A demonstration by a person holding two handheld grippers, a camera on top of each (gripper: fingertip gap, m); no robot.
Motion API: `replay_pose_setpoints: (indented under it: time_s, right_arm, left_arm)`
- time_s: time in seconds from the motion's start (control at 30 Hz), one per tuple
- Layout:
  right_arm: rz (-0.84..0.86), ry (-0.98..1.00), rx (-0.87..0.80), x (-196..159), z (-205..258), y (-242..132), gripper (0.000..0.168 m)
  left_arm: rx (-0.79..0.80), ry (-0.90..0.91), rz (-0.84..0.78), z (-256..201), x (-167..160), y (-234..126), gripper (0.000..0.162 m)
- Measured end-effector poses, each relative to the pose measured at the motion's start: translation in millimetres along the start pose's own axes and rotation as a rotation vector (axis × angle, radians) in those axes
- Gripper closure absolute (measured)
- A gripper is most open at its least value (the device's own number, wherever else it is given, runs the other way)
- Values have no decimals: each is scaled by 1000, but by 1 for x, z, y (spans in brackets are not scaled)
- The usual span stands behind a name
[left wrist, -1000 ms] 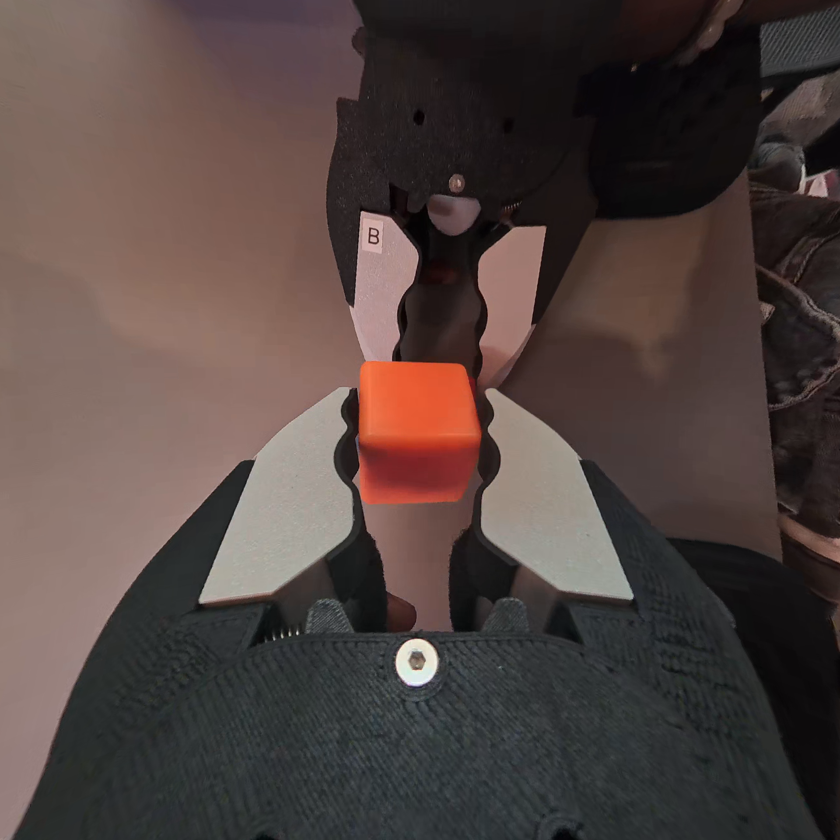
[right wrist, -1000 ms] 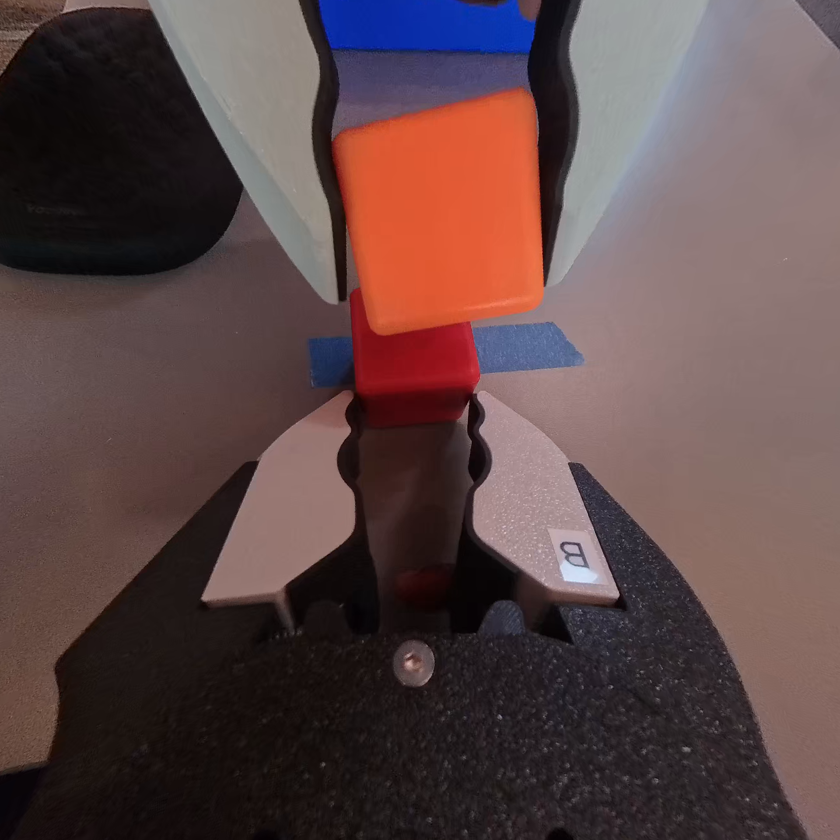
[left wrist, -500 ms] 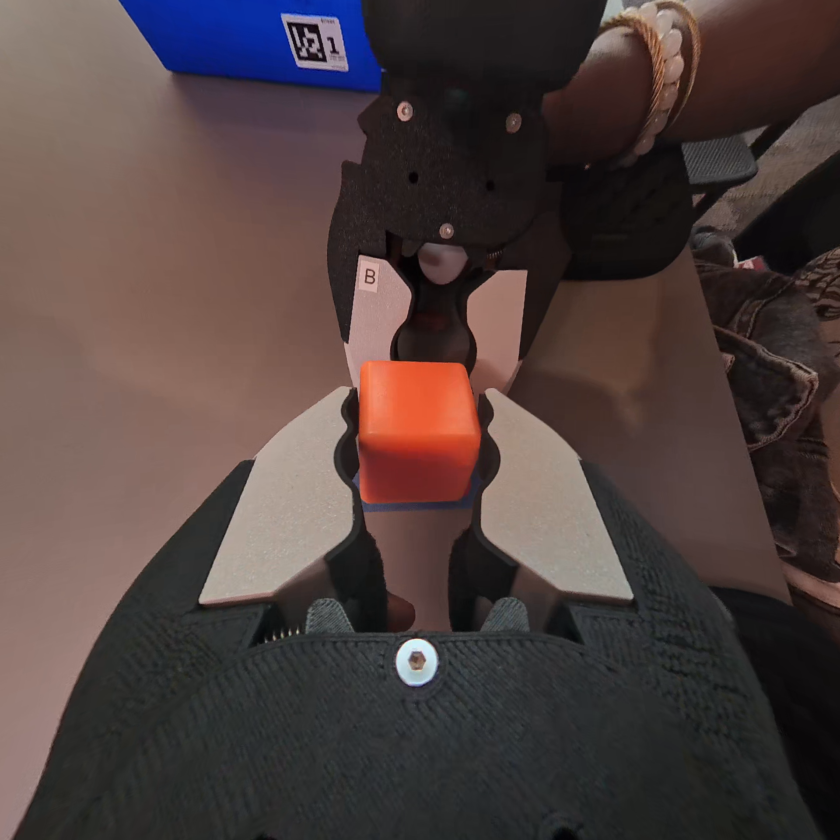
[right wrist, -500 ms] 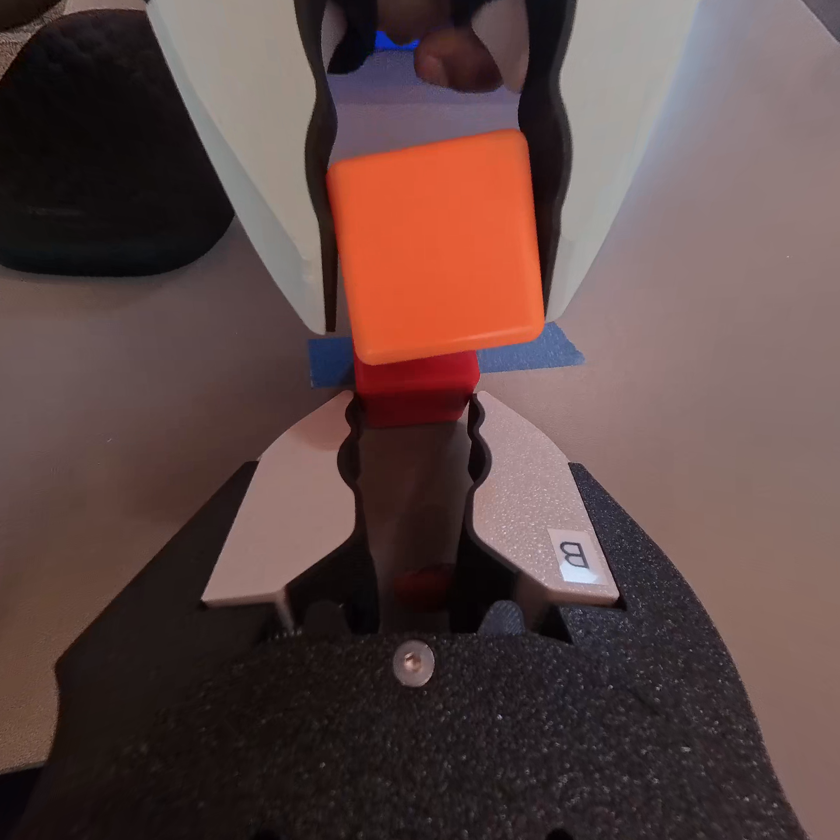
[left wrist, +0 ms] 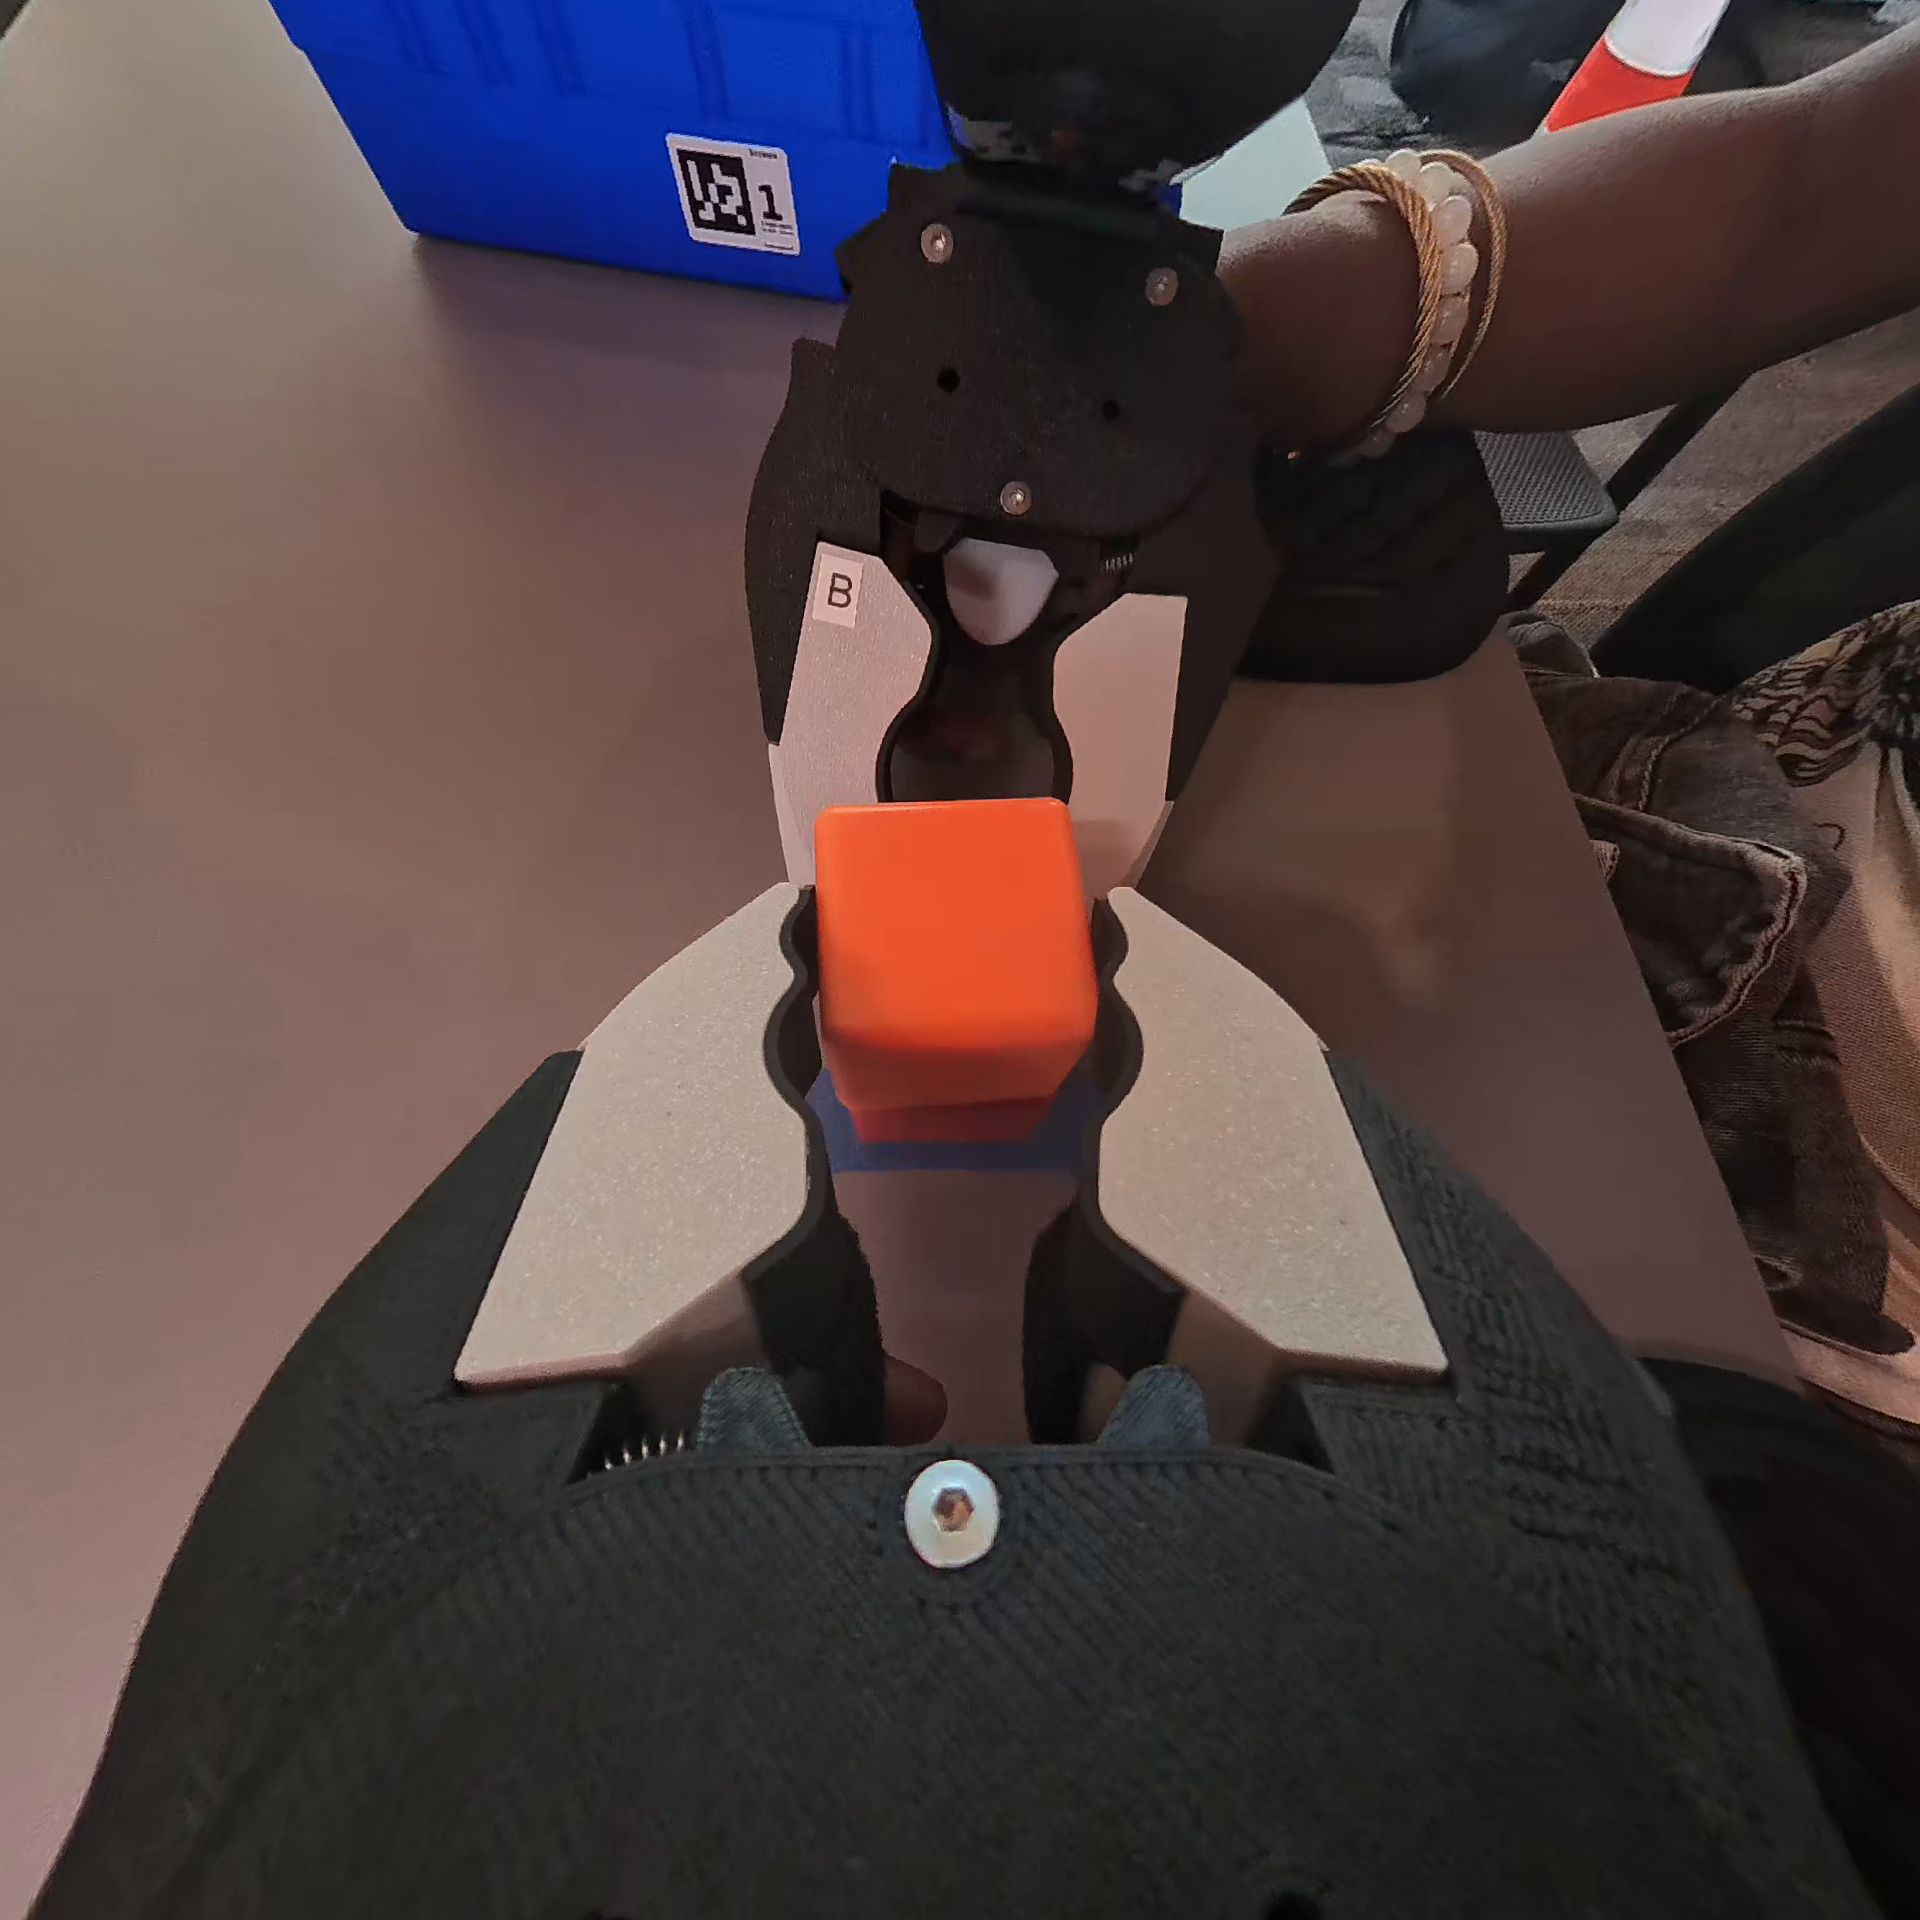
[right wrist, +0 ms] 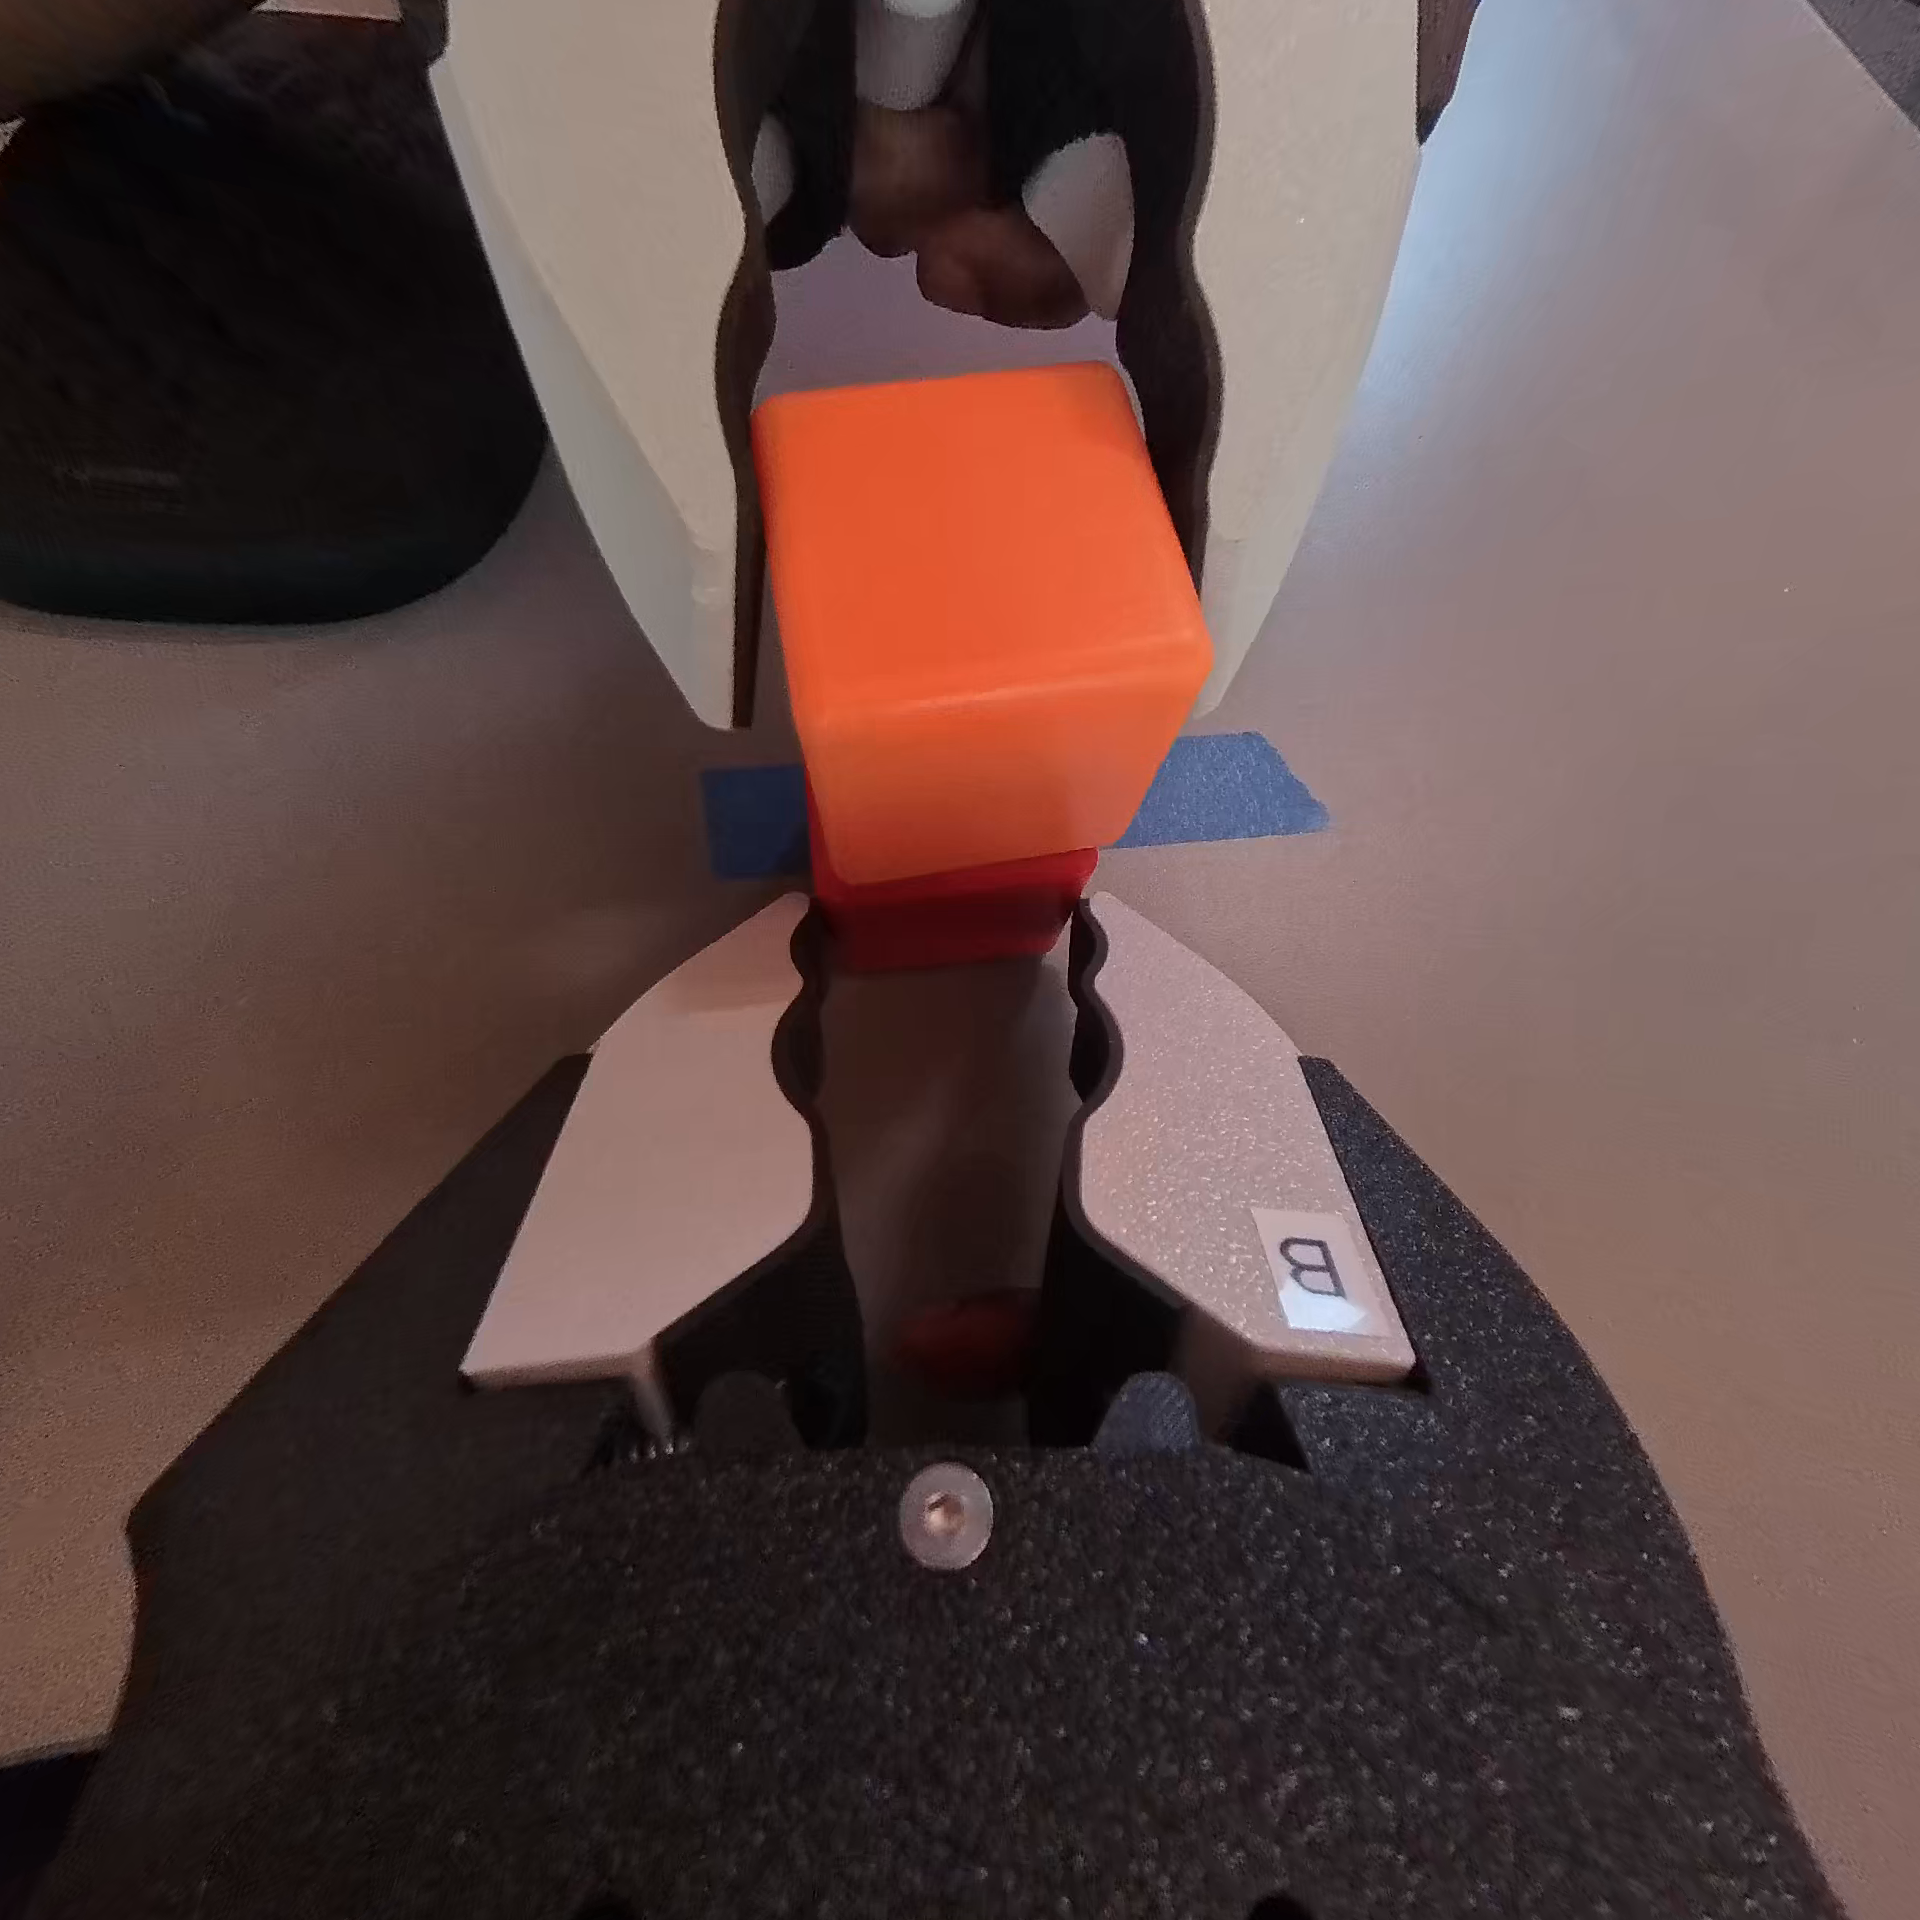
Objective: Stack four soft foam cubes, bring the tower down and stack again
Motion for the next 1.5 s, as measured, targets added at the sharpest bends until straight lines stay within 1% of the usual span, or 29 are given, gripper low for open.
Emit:
replay_pose_setpoints:
  time_s: [0.1, 0.23, 0.57, 0.97, 1.0, 1.07, 1.17, 1.27, 1.3, 1.4, 1.43, 1.47, 1.5]
  right_arm:
    - [1, 6, 4, 0, 0, 0, 123]
    - [1, 4, 7, 0, -1, 0, 123]
    - [1, 7, 10, 0, -1, 0, 123]
    - [-4, 9, 21, 0, -2, 0, 123]
    - [-22, 13, 34, 1, -2, -2, 122]
    - [-120, 44, 60, 6, -3, -10, 110]
    - [-270, 86, 93, 15, -4, -19, 114]
    - [-255, 71, 66, 17, -4, -13, 117]
    - [-243, 54, 50, 17, -5, -11, 121]
    - [-235, 45, 47, 17, -5, -11, 120]
    - [-232, 41, 42, 17, -5, -11, 120]
    - [-227, 40, 39, 17, -4, -12, 120]
    - [-225, 41, 38, 17, -4, -12, 120]
  left_arm:
    - [-28, -8, -26, 2, -2, 0, 112]
    - [-56, 2, -13, 3, -1, 0, 112]
    - [-23, -6, -21, 2, -2, 0, 111]
    - [-41, 3, -33, 2, -2, 1, 111]
    - [-42, 3, -36, 2, -2, 1, 111]
    - [-41, 4, -34, 2, -2, 1, 111]
    - [-47, 10, -32, 3, -2, 1, 111]
    - [-45, 11, -38, 3, -2, 1, 111]
    - [-42, 10, -41, 2, -2, 1, 111]
    - [-23, 7, -41, 2, -2, 1, 112]
    - [-9, -2, -17, 2, -4, 1, 110]
    - [28, -8, 15, 3, -5, 0, 99]
    - [63, -15, 34, 4, -4, -4, 84]
Point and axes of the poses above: each gripper's, where its closed fingertips meet, y out along the fingers, x out of its top, z = x × y across the jaws, the point moved 7 cm from there along -y, back along the fingers, and after that the axes turned 4 degrees about x, right-handed, at the moved point
